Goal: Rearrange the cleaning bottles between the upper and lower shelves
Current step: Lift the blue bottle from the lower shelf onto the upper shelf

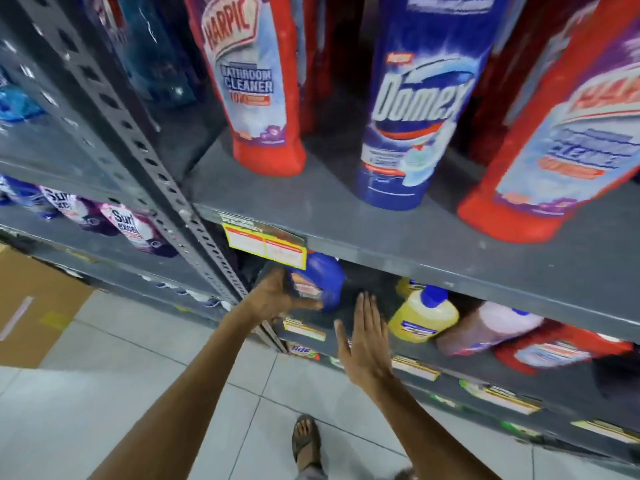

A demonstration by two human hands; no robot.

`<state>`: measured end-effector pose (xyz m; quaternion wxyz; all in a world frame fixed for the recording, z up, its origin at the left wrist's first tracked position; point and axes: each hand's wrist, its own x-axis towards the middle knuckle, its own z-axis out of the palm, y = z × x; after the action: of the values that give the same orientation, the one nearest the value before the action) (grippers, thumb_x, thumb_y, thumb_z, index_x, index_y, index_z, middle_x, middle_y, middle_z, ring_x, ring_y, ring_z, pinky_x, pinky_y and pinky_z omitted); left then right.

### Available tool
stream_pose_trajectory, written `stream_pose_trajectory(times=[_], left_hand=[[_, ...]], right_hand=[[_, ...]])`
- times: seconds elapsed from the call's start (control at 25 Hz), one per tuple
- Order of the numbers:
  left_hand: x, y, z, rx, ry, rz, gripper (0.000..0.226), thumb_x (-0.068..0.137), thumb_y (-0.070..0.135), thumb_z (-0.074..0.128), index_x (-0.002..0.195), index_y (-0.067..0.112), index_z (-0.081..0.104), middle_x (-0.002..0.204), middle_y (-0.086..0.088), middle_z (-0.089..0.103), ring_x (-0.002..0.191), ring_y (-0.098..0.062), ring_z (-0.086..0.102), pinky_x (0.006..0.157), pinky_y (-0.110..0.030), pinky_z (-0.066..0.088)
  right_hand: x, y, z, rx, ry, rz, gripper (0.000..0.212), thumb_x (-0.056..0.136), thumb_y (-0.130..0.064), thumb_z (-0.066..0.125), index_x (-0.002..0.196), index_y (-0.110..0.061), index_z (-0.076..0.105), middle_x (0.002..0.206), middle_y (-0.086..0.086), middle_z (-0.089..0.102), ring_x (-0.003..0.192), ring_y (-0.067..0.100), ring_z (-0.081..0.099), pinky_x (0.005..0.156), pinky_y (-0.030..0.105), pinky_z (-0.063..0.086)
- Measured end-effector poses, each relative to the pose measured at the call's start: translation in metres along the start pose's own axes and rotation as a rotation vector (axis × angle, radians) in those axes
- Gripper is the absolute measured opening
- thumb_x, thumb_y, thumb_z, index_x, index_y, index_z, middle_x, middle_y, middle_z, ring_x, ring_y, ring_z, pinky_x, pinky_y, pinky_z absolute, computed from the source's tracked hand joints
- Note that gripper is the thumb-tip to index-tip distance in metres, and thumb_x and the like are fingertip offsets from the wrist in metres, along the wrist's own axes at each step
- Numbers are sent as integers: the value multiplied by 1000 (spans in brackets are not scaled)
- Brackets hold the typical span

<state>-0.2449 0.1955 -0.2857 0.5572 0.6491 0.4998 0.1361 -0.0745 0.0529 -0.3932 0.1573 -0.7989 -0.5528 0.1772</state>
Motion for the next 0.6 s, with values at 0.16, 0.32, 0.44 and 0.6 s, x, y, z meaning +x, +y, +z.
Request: stream_pose_trajectory(times=[0.16,0.32,0.44,0.6], left_hand=[[26,-20,-14,16,-89,-89,28,82,1,93,106,5,77,83,12,85,79,2,78,69,-1,54],[28,-27,-14,7,-53,-28,43,74,5,100,109,2,76,104,-11,84,94,-21,82,91,-32,63],[12,-27,-8,-95,70,15,45,68,2,102,101,13,74,105,-13,86,103,-33,83,97,-48,65],[-38,-26,2,20,169,154,54,50,33,109,94,36,79,82,31,81,72,15,72,71,-11,58]], right_hand=[[10,-3,29,-174,45,33,70,107,-47,23,163,-5,25,171,12,16,159,25,12,128,51,23],[13,0,37,-196,76,60,68,108,-45,20,164,-7,24,172,11,14,159,24,11,128,51,26],[9,-9,26,-170,67,34,67,107,-43,23,163,-5,27,171,11,16,159,24,15,128,50,24],[-29,-9,-5,145,180,-81,55,106,-19,46,158,-4,38,170,3,20,157,22,23,128,43,24]])
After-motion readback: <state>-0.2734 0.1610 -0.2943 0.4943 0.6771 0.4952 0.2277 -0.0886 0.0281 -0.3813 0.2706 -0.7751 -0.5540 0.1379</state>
